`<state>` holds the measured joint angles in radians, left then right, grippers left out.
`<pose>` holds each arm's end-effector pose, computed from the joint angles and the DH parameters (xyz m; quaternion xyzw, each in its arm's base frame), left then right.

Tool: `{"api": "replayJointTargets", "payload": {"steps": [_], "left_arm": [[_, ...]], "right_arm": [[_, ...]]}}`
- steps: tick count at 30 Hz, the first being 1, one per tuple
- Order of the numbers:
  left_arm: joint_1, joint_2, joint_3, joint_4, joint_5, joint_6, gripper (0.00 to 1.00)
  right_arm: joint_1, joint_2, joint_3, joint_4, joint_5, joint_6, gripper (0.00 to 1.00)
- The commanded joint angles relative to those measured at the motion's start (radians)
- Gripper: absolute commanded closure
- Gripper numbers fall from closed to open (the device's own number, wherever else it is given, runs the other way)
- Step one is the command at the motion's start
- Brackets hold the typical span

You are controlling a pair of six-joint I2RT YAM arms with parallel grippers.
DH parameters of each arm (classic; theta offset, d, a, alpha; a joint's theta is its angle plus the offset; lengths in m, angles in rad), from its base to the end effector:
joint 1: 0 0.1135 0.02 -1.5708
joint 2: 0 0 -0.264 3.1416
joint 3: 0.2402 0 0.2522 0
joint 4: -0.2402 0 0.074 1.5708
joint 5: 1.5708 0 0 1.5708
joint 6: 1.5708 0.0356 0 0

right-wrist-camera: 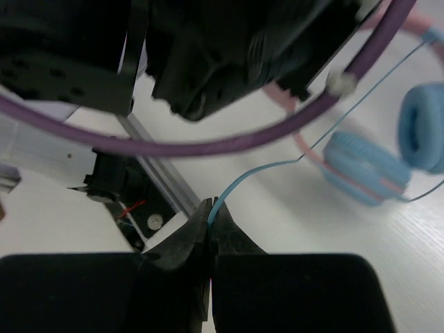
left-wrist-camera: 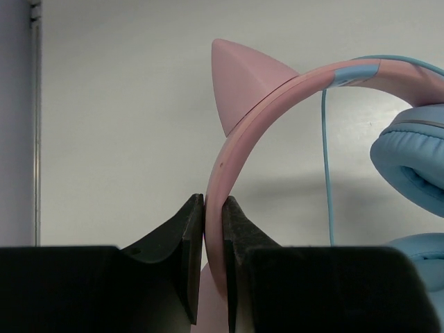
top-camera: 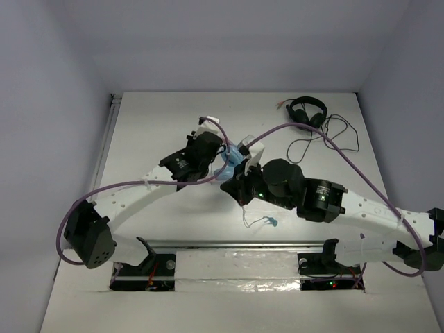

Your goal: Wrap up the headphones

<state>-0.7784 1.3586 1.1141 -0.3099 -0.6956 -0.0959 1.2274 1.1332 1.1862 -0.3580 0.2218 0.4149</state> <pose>0.2316 -0.1963 0.3172 0.1186 0.8295 0.0761 0.5405 0.0926 0.2358 0.3929 -0.2565 0.7620 0.3695 0.4659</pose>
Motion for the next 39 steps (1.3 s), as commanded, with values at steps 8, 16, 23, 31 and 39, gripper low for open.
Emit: {"api": "replayJointTargets", "payload": {"steps": [8,16,23,31,39], "left_arm": [[-0.058,-0.260,-0.135,-0.073,0.208,-0.094,1.00],[-0.081,-0.349,-0.164,-0.094,0.347,-0.062,1.00],[-0.081,-0.441,-0.165,-0.075,0.526,-0.051,1.00],[-0.050,-0.472,-0.112,-0.028,0.648,-0.057,1.00],[0.031,-0.497,-0.039,0.081,0.834,-0.099,1.00]], "right_arm": [[-0.081,0.023,0.105,-0.145,0.223,-0.140,1.00],[-0.192,0.069,0.085,-0.081,0.298,-0.206,1.00],[-0.292,0.096,0.041,-0.015,0.297,-0.232,1.00],[-0.336,0.057,-0.108,0.114,0.263,-0.142,1.00],[-0.402,-0.087,-0.313,0.367,0.070,-0.044,0.98]]}}
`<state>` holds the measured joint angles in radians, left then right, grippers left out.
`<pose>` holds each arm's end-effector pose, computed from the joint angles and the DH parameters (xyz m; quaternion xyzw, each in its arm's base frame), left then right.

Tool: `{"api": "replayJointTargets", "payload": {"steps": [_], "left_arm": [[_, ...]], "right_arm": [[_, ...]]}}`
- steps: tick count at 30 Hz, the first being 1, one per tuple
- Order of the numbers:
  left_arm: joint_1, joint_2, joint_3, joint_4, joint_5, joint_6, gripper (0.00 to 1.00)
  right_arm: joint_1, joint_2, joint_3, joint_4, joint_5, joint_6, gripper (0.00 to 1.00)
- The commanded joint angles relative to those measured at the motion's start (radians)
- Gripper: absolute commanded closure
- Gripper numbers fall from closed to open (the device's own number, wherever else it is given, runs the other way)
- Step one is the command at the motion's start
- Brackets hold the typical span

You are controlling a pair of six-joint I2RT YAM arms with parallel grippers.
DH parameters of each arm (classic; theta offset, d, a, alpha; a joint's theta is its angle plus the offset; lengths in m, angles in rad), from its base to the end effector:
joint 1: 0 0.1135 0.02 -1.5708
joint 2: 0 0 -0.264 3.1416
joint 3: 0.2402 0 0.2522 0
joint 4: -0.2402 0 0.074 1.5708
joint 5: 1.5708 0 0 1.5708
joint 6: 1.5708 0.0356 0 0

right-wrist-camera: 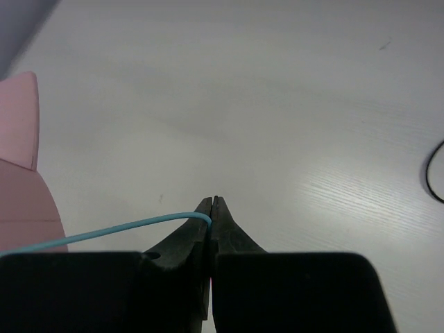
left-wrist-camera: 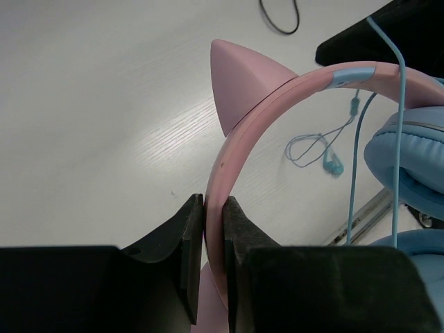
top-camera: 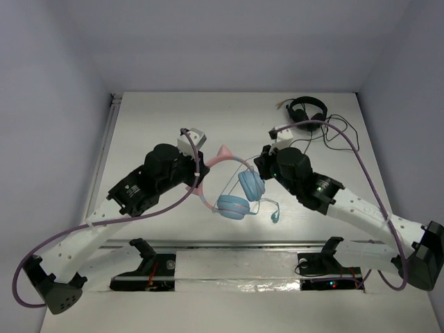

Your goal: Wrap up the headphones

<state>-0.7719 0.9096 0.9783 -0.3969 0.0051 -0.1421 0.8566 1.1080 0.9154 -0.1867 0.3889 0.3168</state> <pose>0.1446 -0.1410 0.3632 0.2533 0.7727 -0.2587 0.5214 0.1762 0.1826 0.3221 -0.1120 0.8116 0.1716 0.5470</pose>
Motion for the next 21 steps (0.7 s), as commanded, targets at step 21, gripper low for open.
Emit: {"api": "replayJointTargets", "payload": {"steps": [21], "left_arm": [[0.108,0.034,0.298,0.291,0.280,-0.214,1.00]], "right_arm": [[-0.076,-0.045,-0.371,0.770,-0.476,0.165,0.60]]}}
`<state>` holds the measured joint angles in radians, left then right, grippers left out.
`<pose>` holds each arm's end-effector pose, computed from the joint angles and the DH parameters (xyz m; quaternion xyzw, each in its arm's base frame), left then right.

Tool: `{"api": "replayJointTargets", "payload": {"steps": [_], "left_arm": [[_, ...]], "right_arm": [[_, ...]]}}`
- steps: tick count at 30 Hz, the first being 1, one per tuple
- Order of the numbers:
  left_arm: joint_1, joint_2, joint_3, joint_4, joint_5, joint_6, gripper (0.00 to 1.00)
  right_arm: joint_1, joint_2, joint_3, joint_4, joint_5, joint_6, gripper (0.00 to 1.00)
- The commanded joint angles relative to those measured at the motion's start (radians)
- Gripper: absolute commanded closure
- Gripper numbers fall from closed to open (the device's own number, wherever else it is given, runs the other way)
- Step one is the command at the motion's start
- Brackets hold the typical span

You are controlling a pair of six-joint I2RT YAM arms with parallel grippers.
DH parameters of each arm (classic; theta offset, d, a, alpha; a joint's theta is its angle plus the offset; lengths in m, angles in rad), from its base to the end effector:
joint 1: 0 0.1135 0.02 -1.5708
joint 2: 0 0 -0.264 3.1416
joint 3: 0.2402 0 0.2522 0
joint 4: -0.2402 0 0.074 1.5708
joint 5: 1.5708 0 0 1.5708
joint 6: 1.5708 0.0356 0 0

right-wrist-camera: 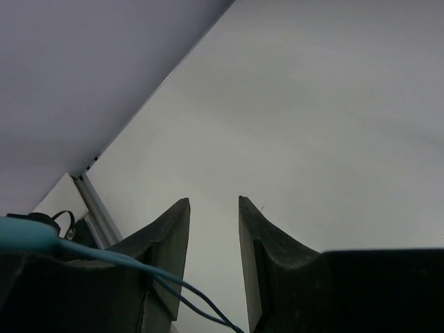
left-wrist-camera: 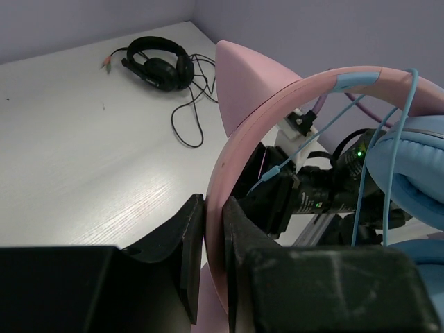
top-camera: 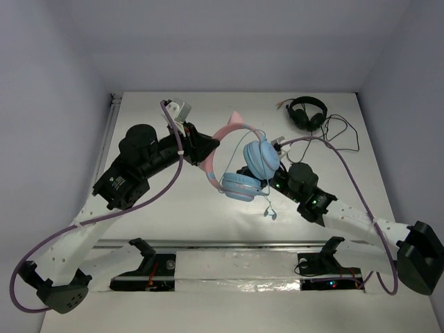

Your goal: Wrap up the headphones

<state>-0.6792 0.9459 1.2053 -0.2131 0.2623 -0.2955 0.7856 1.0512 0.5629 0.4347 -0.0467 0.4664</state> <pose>0.1461 -0.1298 0.4534 0.2234 0.6540 -0.4156 0.5913 0.1705 0.1729 0.2749 -0.1312 0.7138 0.4167 0.5474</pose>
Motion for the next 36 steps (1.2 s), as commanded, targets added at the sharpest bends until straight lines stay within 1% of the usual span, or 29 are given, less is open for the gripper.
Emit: {"api": "replayJointTargets", "payload": {"steps": [1,4,7,11,18,23,27,29,31,35,36], "left_arm": [[0.027,0.001,0.083,0.107,0.015,-0.067,1.00],[0.052,0.008,0.102,0.118,0.006,-0.090,1.00],[0.052,0.019,0.126,0.136,-0.001,-0.106,1.00],[0.061,0.050,0.183,0.136,-0.011,-0.106,1.00],[0.070,0.085,0.255,0.124,-0.008,-0.100,1.00],[0.070,0.088,0.269,0.121,-0.031,-0.103,1.00],[0.079,0.088,0.275,0.112,-0.047,-0.103,1.00],[0.079,0.087,0.275,0.115,-0.058,-0.102,1.00],[0.079,0.090,0.273,0.121,-0.060,-0.103,1.00],[0.079,0.093,0.258,0.132,-0.058,-0.108,1.00],[0.079,0.093,0.257,0.136,-0.055,-0.111,1.00]], "right_arm": [[-0.005,0.021,-0.027,0.162,-0.048,0.026,0.60],[-0.005,0.033,-0.057,0.194,-0.059,0.051,0.59],[-0.005,0.049,-0.093,0.225,-0.062,0.084,0.57],[-0.005,0.108,-0.145,0.301,-0.067,0.115,0.56],[-0.005,0.185,-0.169,0.381,-0.076,0.136,0.55],[-0.005,0.219,-0.170,0.403,-0.079,0.140,0.54],[-0.005,0.205,-0.196,0.406,-0.067,0.156,0.47],[-0.005,0.194,-0.207,0.409,-0.062,0.176,0.47],[-0.005,0.188,-0.227,0.421,-0.058,0.193,0.43],[-0.005,0.202,-0.241,0.444,-0.065,0.202,0.43],[-0.005,0.205,-0.244,0.453,-0.065,0.205,0.46]]}}
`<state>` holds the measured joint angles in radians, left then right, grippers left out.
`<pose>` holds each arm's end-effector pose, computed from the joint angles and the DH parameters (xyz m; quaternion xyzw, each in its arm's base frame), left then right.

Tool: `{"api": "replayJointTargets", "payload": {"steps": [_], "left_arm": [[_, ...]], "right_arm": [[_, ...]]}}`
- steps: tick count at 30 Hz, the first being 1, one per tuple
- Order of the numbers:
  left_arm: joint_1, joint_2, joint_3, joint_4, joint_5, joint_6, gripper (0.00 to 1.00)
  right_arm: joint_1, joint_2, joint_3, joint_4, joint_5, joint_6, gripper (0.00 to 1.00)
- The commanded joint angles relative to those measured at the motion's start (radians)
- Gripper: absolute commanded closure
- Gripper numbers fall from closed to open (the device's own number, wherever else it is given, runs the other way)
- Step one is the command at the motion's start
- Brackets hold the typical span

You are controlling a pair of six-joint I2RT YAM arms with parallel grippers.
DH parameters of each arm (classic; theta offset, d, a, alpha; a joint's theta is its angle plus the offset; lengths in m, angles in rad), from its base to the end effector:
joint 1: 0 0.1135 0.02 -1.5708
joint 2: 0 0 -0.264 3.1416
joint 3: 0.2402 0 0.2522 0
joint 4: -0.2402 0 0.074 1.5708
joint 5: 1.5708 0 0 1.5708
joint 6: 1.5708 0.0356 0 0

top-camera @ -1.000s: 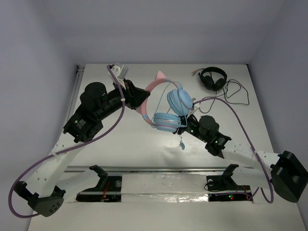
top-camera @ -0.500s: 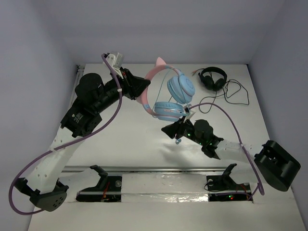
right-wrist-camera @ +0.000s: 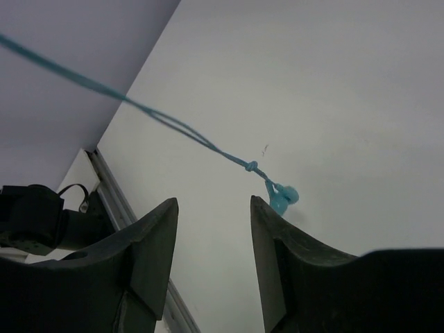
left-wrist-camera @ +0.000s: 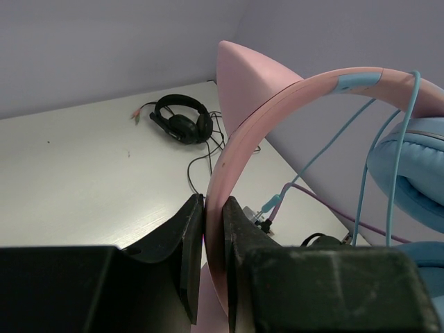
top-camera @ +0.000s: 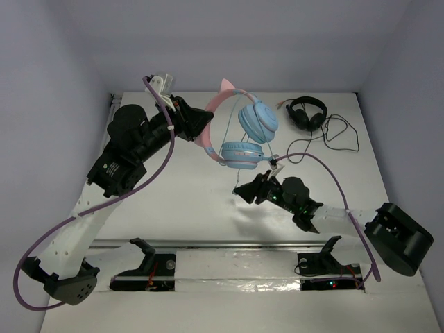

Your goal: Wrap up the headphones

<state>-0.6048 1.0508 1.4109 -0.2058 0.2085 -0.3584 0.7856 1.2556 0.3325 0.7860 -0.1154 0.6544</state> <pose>0.1640 -0.1223 0.5018 0.1579 0.6324 -0.4099 0.6381 0.1683 0.1741 0.1904 -0.0871 0.7485 0.4652 0.4645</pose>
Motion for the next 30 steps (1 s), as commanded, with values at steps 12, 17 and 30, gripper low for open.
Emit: {"api": "replayJointTargets", "payload": {"steps": [12,17,30], "left_arm": [[0.005,0.000,0.068,0.120,-0.003,-0.048,1.00],[0.005,0.005,0.066,0.129,0.031,-0.062,1.00],[0.005,0.028,0.089,0.105,0.039,-0.051,1.00]], "right_arm": [[-0.005,-0.059,-0.004,-0.014,0.173,-0.016,0.48],[-0.005,-0.061,0.049,-0.128,0.290,-0.047,0.45],[-0.005,-0.199,0.013,-0.229,0.272,0.020,0.61]]}}
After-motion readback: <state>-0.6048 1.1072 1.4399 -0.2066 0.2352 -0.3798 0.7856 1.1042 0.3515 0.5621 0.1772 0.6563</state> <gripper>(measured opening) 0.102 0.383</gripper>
